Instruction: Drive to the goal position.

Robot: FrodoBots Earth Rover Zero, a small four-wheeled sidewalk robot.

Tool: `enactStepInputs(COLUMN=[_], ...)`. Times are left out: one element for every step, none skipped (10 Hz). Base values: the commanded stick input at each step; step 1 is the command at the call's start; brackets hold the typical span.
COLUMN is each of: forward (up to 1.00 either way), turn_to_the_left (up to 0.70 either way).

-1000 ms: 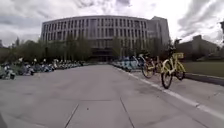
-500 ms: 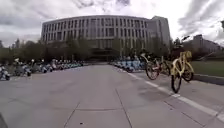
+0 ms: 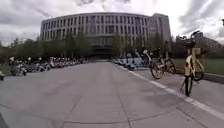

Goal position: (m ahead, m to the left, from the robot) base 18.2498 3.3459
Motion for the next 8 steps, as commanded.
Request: enactStepInputs(forward=[0.7, 0.7, 0.7, 0.7, 0.7, 0.7, 0.7, 0.7], turn_to_the_left=[-0.08, -0.16, -0.13, -0.07, -0.02, 0.01, 0.01, 0.01])
